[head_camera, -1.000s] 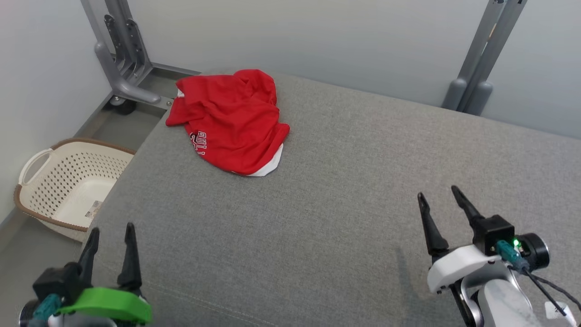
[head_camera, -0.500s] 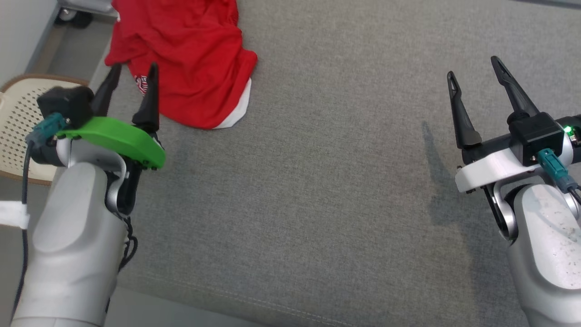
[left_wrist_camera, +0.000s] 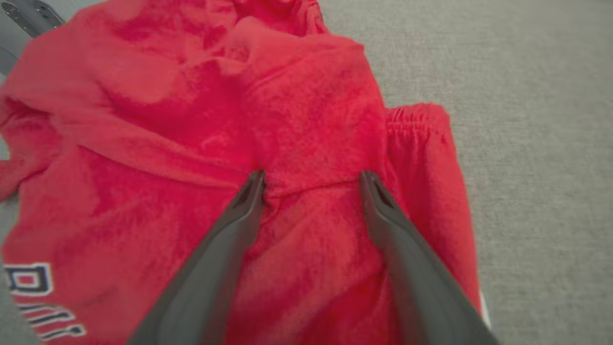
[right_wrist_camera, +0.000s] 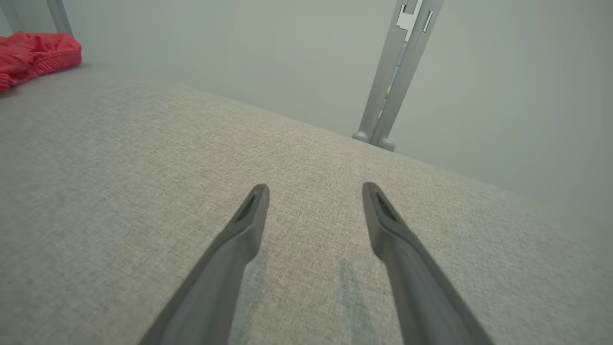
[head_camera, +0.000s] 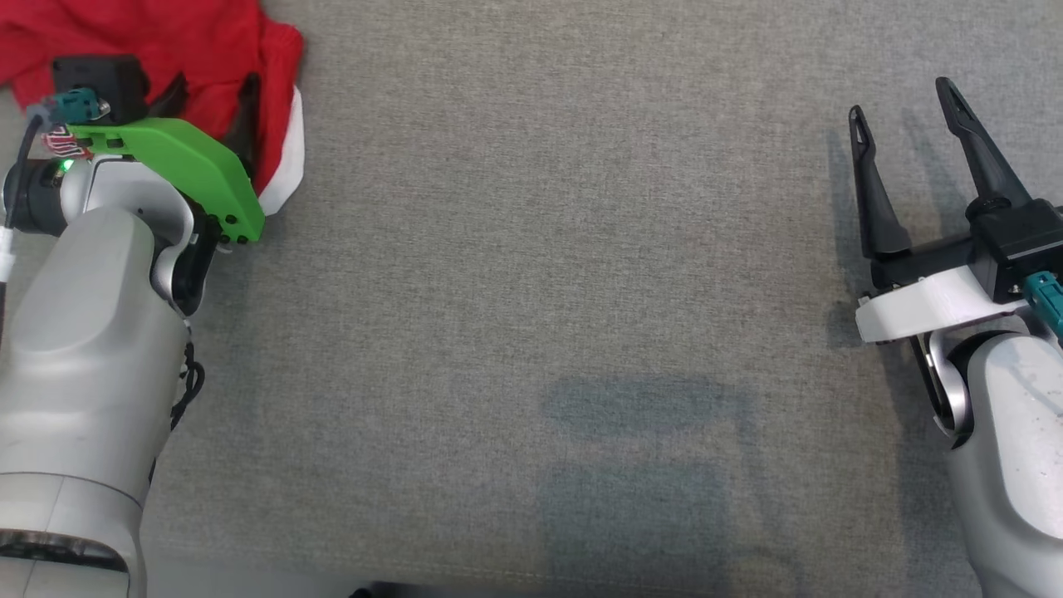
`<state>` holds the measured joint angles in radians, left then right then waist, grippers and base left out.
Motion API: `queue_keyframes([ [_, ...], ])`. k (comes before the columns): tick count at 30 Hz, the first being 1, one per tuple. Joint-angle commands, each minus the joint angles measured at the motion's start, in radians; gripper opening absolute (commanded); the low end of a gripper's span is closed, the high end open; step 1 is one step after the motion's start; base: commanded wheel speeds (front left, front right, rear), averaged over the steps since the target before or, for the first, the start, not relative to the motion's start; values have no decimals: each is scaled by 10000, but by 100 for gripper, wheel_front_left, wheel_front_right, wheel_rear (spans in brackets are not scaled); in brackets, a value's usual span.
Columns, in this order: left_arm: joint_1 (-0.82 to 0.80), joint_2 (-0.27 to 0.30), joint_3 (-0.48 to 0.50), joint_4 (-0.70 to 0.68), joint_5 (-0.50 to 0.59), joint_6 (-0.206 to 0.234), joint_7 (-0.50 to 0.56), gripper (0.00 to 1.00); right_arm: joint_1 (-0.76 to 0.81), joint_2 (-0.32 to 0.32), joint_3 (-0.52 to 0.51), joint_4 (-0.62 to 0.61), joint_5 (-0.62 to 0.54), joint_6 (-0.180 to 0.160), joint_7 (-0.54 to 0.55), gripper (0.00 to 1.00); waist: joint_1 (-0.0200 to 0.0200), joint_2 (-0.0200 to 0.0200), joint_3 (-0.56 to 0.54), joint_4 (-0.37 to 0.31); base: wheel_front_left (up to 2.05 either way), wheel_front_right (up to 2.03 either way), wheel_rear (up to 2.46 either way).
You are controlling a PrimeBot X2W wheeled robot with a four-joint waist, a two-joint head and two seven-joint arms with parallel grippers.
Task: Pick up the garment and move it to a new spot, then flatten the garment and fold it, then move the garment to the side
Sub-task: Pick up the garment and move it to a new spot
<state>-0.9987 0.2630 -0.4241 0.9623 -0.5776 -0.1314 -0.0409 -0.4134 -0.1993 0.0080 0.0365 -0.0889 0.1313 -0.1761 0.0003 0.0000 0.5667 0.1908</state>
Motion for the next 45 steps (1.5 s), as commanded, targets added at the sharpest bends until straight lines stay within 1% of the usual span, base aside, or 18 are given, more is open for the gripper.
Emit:
queue_keyframes([
  [1,-210,21,-54,138,-99,15,100,100,33,25,9,-71,-8,-12,63,100,-3,0,530,-525,0,0,0],
  [6,-241,-63,-368,1061,-297,15,506,100,91,81,-40,-265,22,-12,105,100,-3,0,591,-623,0,0,0],
  [7,-209,-94,-451,1220,-327,15,594,39,119,91,-66,-261,26,-12,94,100,-3,0,561,-634,0,0,0],
  [8,-146,-145,-598,1287,-361,15,712,0,138,114,-88,-231,27,-12,75,100,-3,0,517,-644,0,0,0],
  [11,-58,-142,-962,1201,-557,7,831,0,215,180,-133,-77,48,-12,-31,100,-3,0,306,-641,0,0,0],
  [16,-269,-46,-1519,260,-865,-48,269,0,227,479,-85,355,145,-12,-285,100,-3,0,-294,-680,0,0,0],
  [19,-390,135,-1796,-252,-940,-5,-54,0,269,705,-42,770,225,-12,-505,100,-3,0,-803,-801,0,0,0],
  [21,-365,111,-2013,-659,-1055,-1,-180,0,303,864,3,1069,291,-12,-616,100,-3,0,-1142,-918,0,0,0],
  [25,-147,-225,-2307,-1556,-1397,8,-424,0,488,1119,-21,1634,449,-12,-799,100,-3,0,-1858,-1196,0,0,0],
  [32,736,-868,-2494,-3398,-2161,43,-391,0,851,1392,-289,2228,696,-12,-892,100,-3,0,-3005,-1771,0,0,0],
  [34,1064,-1200,-2474,-4044,-2392,159,-359,0,1006,1409,-422,2181,750,-12,-892,100,-3,0,-3230,-1910,0,0,0],
  [38,1876,-1627,-2400,-5363,-3016,516,-266,0,1300,1451,-585,2097,838,-12,-890,100,-3,0,-3536,-2170,0,0,0],
  [39,1876,-1627,-2400,-5363,-3016,516,-266,0,1300,1451,-585,2097,838,-12,-890,100,-3,0,-3536,-2170,0,0,0],
  [45,3051,-2031,-2425,-7203,-4181,1199,-314,0,1534,1474,-754,1956,874,-10,-892,100,-3,0,-3570,-2428,0,0,0],
])
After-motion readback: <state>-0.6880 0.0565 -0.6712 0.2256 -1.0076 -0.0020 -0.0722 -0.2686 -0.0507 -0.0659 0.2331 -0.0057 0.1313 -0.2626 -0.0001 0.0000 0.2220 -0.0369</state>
